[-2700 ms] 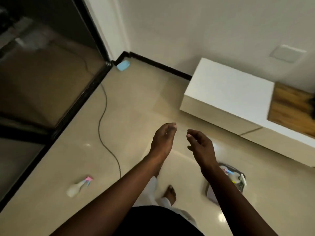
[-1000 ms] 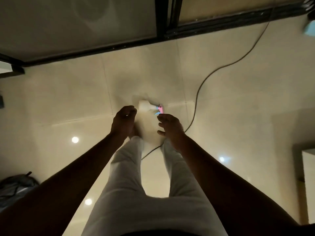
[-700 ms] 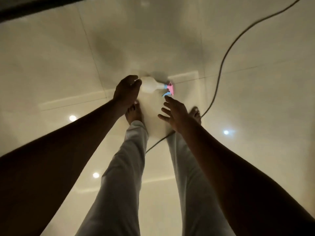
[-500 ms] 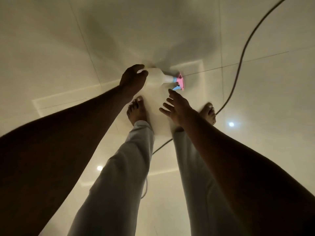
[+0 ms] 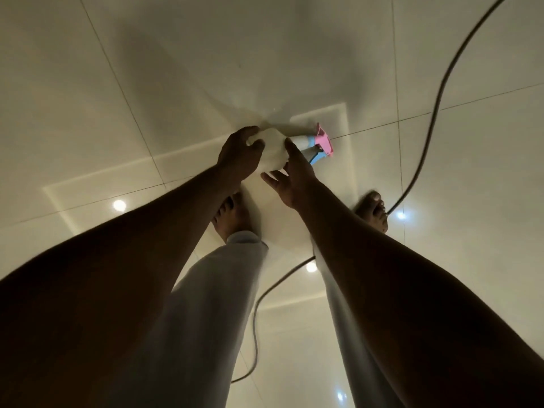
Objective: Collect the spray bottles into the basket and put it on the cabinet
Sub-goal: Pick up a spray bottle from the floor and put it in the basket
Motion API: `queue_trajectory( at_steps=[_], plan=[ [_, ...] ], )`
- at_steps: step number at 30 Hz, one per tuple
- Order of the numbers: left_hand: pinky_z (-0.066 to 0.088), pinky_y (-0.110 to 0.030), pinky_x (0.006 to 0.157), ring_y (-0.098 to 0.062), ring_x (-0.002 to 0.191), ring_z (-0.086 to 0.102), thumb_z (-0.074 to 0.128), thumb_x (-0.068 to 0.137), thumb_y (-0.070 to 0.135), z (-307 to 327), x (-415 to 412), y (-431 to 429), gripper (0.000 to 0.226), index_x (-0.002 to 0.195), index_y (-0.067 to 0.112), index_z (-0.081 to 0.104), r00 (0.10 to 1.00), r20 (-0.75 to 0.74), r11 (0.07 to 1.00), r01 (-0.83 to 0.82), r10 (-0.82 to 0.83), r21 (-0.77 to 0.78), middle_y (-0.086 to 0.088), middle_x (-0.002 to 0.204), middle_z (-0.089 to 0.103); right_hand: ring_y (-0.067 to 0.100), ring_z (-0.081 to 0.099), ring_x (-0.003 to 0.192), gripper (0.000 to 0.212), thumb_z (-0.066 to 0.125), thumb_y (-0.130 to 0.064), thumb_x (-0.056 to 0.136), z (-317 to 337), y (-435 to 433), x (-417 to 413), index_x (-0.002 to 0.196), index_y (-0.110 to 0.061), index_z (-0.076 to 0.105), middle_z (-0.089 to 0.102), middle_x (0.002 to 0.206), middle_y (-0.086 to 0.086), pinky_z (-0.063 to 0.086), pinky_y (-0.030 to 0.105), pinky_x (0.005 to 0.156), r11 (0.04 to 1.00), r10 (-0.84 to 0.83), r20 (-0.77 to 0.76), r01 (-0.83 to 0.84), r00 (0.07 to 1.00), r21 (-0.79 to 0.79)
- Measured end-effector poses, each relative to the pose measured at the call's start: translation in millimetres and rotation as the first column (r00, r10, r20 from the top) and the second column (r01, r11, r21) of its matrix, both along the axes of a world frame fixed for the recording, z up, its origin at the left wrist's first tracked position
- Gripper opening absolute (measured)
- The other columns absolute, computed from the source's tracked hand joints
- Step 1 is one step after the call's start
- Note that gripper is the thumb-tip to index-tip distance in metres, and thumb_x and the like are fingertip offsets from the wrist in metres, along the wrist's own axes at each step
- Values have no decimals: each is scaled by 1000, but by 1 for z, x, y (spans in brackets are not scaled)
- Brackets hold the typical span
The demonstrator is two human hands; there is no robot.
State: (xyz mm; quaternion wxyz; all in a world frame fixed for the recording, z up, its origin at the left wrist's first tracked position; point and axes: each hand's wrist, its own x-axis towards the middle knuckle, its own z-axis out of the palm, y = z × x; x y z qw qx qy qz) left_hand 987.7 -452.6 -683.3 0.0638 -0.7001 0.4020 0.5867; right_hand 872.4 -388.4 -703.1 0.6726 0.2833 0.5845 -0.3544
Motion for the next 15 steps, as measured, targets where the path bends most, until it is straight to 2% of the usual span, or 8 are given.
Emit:
queue_trajectory(
  at_steps=[2,7,10,13,15],
  plan=[
    [50,-48,113,-30,137,55,56,104,26,15,-3,1,49,152,24,51,1000,-18,1000,-15,15,-20,-7,155,52,41,57,134,37,64,-35,105,17,2,-6,137,-21,52,58,144,16,49,57,115,1000,20,-18,-20,1000,-13],
    [51,-51,111,-28,135,56,58,102,26,83,-24,6,48,149,27,54,998,-65,998,-11,8,-57,-5,153,53,36,61,135,44,64,-35,106,94,9,-35,144,-15,55,64,144,13,49,57,116,997,44,-104,-50,994,-63],
    [52,-52,111,-29,137,55,60,101,22,138,-44,5,48,148,23,55,992,-122,997,5,-15,-82,-7,153,53,35,62,135,43,63,-32,106,153,11,-57,145,-13,56,64,144,15,51,56,113,994,35,-197,-54,980,-95],
    [56,-53,106,-27,129,60,63,97,18,208,-68,2,50,147,17,58,982,-187,997,-4,-12,-82,-9,151,56,33,62,135,41,65,-33,106,226,14,-80,142,-14,58,65,143,12,52,55,113,991,42,-288,-76,957,-107],
    [57,-52,104,-26,128,61,64,88,23,257,-82,1,59,147,16,59,976,-217,996,-14,-5,-86,-9,150,56,31,62,136,47,65,-33,105,275,17,-93,147,-13,56,66,144,11,52,55,114,988,28,-325,-76,945,-135]
  ],
)
